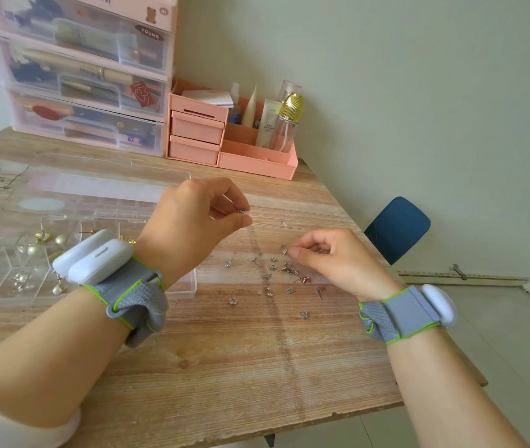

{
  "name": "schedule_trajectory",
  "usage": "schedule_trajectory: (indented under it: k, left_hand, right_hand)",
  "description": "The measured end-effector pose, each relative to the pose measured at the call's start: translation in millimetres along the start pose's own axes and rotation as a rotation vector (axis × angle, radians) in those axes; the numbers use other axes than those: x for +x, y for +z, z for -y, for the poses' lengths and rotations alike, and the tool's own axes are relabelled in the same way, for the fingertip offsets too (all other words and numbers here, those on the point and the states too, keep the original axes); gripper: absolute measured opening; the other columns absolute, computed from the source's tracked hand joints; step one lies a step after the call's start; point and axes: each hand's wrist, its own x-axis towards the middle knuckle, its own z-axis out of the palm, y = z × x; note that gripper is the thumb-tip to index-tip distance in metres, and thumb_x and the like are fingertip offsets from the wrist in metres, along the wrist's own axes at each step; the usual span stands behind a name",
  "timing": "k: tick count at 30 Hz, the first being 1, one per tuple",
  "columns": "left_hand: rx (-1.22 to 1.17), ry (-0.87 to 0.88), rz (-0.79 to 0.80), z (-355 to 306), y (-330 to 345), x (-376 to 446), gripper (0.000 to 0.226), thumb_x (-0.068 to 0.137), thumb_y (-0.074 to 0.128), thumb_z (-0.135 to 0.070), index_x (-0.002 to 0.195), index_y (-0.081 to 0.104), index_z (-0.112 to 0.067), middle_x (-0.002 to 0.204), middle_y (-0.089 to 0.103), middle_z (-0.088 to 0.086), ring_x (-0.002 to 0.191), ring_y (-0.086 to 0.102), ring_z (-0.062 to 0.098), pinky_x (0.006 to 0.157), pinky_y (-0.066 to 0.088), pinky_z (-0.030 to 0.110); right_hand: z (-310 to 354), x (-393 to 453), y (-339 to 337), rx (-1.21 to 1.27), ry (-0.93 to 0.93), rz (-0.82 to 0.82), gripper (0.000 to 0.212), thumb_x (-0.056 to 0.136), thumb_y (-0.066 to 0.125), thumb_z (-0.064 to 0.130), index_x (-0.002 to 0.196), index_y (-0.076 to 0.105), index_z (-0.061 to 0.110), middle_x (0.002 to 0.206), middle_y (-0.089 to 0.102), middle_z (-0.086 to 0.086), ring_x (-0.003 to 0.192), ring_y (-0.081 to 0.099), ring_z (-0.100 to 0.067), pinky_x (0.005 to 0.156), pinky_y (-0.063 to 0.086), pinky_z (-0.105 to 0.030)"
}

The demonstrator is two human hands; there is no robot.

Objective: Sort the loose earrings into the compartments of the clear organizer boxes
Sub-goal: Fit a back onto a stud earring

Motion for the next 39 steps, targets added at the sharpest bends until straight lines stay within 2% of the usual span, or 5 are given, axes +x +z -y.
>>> schedule_trajectory:
  k: [6, 11, 19, 24, 39]
  left_hand:
    - [0.009, -0.006, -0.007, 0, 0, 0, 0.008, 0.075, 0.072, -0.024, 0.08, 0.066, -0.022, 0.075, 0.067, -0.007, 0.073, 0.061, 0.002, 0.073, 0.05, 0.019]
    - [0.012, -0.008, -0.009, 0, 0, 0, 0.009, 0.075, 0.072, -0.023, 0.081, 0.066, -0.021, 0.075, 0.067, -0.007, 0.074, 0.062, 0.003, 0.073, 0.049, 0.019]
    - [0.013, -0.006, 0.004, -1, 0, 0, 0.009, 0.075, 0.072, -0.023, 0.082, 0.067, -0.02, 0.074, 0.066, -0.008, 0.073, 0.061, 0.001, 0.071, 0.049, 0.017]
    - [-0.016, -0.003, 0.019, 0, 0, 0, 0.009, 0.074, 0.073, -0.02, 0.081, 0.067, -0.022, 0.074, 0.067, -0.009, 0.069, 0.062, 0.001, 0.068, 0.048, 0.012]
    - [-0.15, 0.15, 0.031, -8, 0, -4, 0.012, 0.069, 0.076, -0.019, 0.072, 0.065, -0.024, 0.07, 0.068, -0.009, 0.069, 0.06, 0.005, 0.069, 0.044, 0.016]
  right_hand:
    - [5, 1, 4, -0.107, 0.041, 0.081, 0.02, 0.087, 0.062, 0.03, 0.068, 0.068, 0.028, 0.053, 0.056, 0.01, 0.053, 0.047, -0.012, 0.06, 0.04, -0.028]
    - [5, 0, 1, -0.062, 0.031, 0.011, 0.019, 0.083, 0.064, 0.035, 0.078, 0.071, 0.018, 0.08, 0.07, -0.014, 0.065, 0.056, -0.019, 0.068, 0.047, -0.033]
    - [4, -1, 0, -0.065, 0.095, 0.061, 0.012, 0.077, 0.073, 0.026, 0.068, 0.067, 0.022, 0.066, 0.064, -0.001, 0.063, 0.056, -0.015, 0.069, 0.05, -0.04]
    - [17, -3, 0, 0.234, 0.081, -0.004, 0.008, 0.086, 0.062, 0.008, 0.078, 0.063, 0.011, 0.07, 0.065, -0.002, 0.053, 0.051, -0.002, 0.047, 0.037, -0.01]
    - [36, 3, 18, 1.066, 0.117, 0.305, 0.021, 0.06, 0.076, 0.016, 0.079, 0.067, 0.012, 0.076, 0.056, -0.002, 0.056, 0.046, -0.006, 0.04, 0.031, -0.015]
